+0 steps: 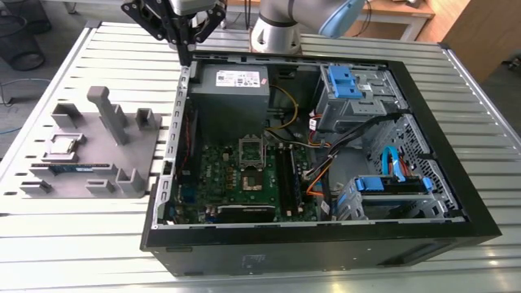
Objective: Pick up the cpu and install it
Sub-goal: 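Reach for the cpu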
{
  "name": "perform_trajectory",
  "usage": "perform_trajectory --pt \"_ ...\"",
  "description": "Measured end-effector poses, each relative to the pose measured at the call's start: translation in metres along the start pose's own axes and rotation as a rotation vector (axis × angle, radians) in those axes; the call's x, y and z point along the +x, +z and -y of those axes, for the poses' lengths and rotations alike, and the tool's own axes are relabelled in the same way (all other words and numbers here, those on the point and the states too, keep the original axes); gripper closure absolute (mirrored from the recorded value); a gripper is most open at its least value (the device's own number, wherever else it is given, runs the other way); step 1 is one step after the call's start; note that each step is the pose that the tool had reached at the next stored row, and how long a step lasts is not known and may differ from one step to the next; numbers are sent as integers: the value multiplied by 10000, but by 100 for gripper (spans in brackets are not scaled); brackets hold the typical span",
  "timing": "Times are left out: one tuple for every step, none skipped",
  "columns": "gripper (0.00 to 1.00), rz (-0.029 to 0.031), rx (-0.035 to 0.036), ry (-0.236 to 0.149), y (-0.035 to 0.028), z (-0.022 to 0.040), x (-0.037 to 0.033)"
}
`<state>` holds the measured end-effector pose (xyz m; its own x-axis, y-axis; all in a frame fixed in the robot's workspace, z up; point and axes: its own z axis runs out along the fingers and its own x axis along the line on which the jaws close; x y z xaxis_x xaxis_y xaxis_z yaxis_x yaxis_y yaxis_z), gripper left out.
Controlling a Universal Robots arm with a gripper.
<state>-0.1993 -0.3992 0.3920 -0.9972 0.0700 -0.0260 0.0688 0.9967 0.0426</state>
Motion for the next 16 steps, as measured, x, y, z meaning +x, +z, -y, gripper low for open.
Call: perform_trajectory --pt "89 0 0 0 0 1 9" --pt "89 0 0 0 0 1 10" --pt "89 0 0 1 0 1 12" --pt "89 0 0 1 -1 1 14" --pt "89 0 0 1 -1 1 17" --pt "89 0 0 1 -1 1 21" --pt "89 0 0 0 -1 2 25" --pt "89 0 1 1 -1 2 30" --pt "89 -1 1 1 -1 2 35" --pt "89 0 1 1 -1 3 40" --pt "89 -1 1 0 -1 3 46" --pt "89 0 1 1 -1 4 52" --pt "89 0 0 0 -1 4 58" --pt "89 0 0 0 -1 5 70" --pt "89 0 0 0 -2 5 75" --pt "89 0 1 0 -2 5 80"
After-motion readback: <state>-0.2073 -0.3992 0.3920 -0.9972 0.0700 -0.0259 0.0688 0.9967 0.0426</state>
